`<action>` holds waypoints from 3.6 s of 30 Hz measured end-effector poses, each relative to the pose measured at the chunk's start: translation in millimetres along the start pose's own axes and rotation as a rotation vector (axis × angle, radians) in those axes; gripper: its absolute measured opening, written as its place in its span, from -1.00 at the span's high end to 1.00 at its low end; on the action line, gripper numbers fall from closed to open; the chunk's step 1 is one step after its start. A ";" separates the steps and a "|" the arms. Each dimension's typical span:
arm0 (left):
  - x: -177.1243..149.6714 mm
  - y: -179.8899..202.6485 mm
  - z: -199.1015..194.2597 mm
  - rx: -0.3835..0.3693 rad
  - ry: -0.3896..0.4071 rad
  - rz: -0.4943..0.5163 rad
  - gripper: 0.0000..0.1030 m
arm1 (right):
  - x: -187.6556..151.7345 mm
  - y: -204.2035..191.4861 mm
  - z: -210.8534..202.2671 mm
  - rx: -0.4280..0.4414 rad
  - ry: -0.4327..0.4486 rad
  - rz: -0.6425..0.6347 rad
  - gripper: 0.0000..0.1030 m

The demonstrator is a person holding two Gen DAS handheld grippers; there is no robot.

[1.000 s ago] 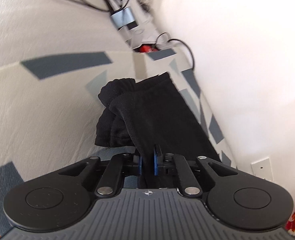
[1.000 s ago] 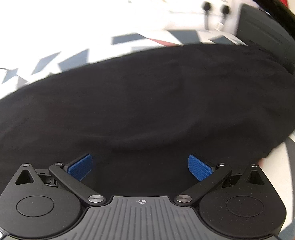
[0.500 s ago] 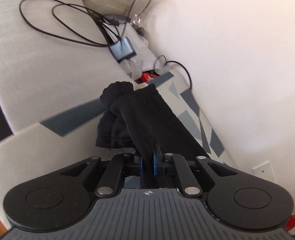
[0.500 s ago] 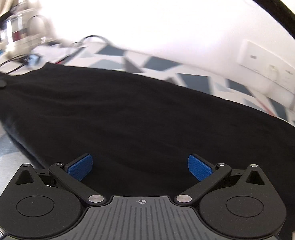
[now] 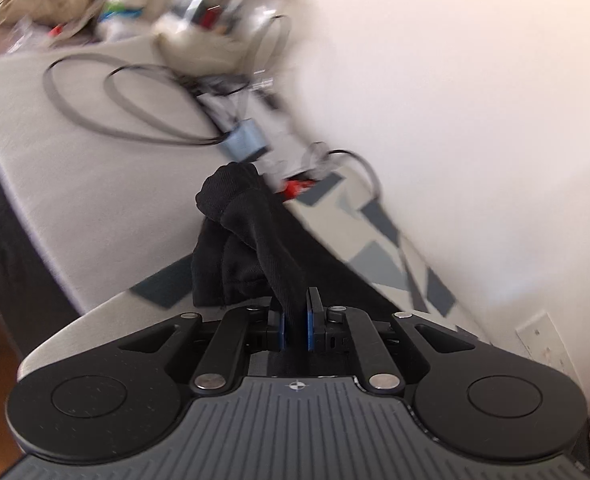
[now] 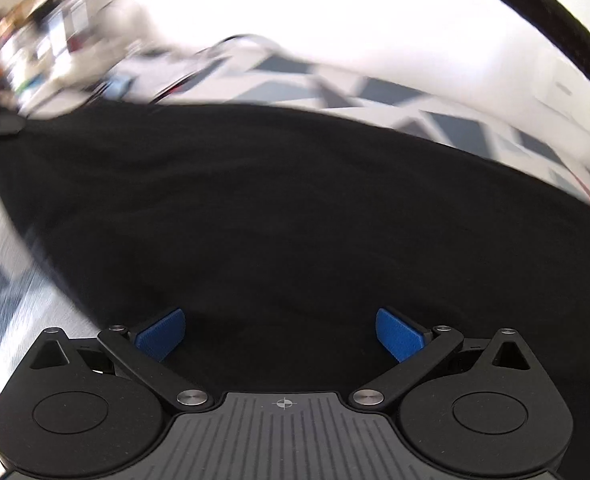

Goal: Fold clothes

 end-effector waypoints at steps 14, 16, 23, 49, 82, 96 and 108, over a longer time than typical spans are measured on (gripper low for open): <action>-156.6 233.9 90.4 -0.220 -0.274 0.812 0.81 | -88.6 255.1 -111.2 -0.220 0.147 0.821 -0.99; -199.8 249.0 110.7 -0.229 -0.371 0.935 0.81 | -105.2 265.3 -114.8 -0.237 0.147 0.861 -0.99; -268.9 260.1 129.4 -0.182 -0.508 1.175 -0.13 | -129.1 263.5 -107.5 -0.222 0.093 0.868 -0.99; -159.4 134.0 98.1 0.149 -0.402 0.718 -0.30 | 21.6 118.4 -29.7 0.042 -0.011 0.070 -0.90; -153.5 136.5 92.8 0.076 -0.430 0.713 -0.30 | -45.0 195.5 -64.4 0.098 -0.077 0.362 0.91; -151.8 143.9 100.0 0.069 -0.457 0.741 -0.30 | -66.1 200.3 -84.7 0.248 -0.023 0.438 0.40; -154.4 151.7 95.4 0.054 -0.456 0.784 -0.30 | -67.0 194.6 -107.4 0.152 0.024 0.309 0.94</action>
Point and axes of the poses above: each gripper's, at about its wrist camera, not at the fingertips, and z roughly the way its jaws point, y to its right, x to its top, the point moved 6 cm from there along z, roughly the way its jaws point, and after that the axes turned 15 degrees about -y, right-handed, at the moved point
